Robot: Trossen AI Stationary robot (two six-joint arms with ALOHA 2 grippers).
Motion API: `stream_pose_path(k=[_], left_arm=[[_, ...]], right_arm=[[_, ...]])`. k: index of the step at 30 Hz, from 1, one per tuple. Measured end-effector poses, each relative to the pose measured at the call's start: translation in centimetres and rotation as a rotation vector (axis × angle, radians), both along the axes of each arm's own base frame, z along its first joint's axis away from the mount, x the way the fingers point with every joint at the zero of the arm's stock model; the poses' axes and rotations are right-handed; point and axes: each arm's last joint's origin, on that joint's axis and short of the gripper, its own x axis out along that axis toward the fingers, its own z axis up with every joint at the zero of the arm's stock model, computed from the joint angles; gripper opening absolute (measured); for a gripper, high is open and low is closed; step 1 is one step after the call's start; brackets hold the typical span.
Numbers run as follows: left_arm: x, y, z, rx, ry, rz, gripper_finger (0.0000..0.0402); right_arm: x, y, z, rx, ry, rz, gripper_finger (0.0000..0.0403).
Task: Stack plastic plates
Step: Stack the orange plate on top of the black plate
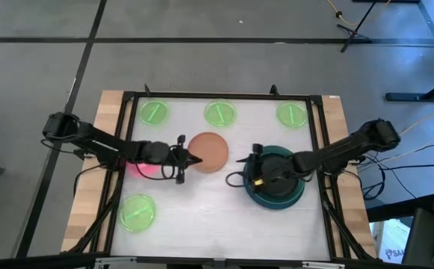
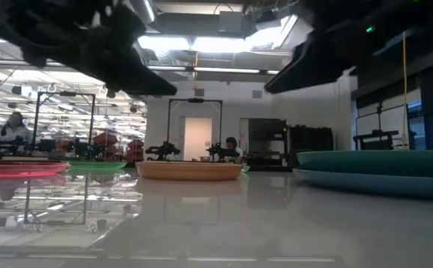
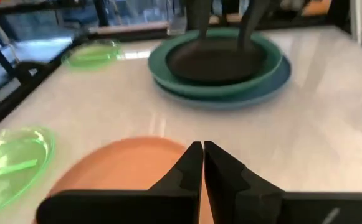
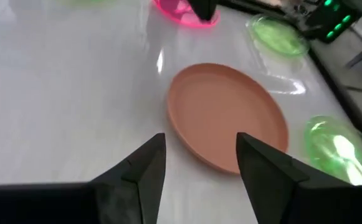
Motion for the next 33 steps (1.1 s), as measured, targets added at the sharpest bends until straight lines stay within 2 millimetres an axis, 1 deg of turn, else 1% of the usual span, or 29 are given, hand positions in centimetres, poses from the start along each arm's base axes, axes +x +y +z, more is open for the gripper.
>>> stream_pose_path(k=[4, 7, 11, 15, 18, 21, 25, 33], left_arm=[[-1.1, -1.5, -0.8, -0.032, -0.06, -0.035, 0.0009], [-1.7, -2.3, -1.1, -0.029, -0.081, -0.049, 0.0009], [-1.9, -2.6, -1.0, -0.011, -0.097, 0.004, 0.0009], [-1.9, -2.6, -1.0, -0.009, -0.096, 0.007, 0.0009], [-1.9, -2.6, -1.1, -0.009, -0.094, 0.007, 0.0009], [-1.9, -2.6, -1.1, -0.008, -0.093, 0.007, 0.0009], [-1.9, -2.6, -1.1, -0.008, -0.092, 0.007, 0.0009], [-1.9, -2.5, -1.1, -0.007, -0.092, 0.012, 0.0009]], right_arm=[[2.8, -1.0, -1.3, 0.046, 0.061, 0.025, 0.0188], [4.8, -1.9, -2.3, 0.095, 0.103, 0.062, 0.0188], [7.1, -3.1, -3.9, 0.148, 0.151, 0.084, 0.0188], [8.9, -4.3, -5.2, 0.21, 0.179, 0.121, 0.0188], [9.7, -4.9, -6.1, 0.25, 0.195, 0.145, 0.0186], [10.1, -5.0, -6.6, 0.256, 0.209, 0.147, 0.0173], [10.0, -4.9, -7.1, 0.233, 0.23, 0.163, 0.0139], [10.3, -5.1, -8.3, 0.19, 0.243, 0.117, 0.0068]])
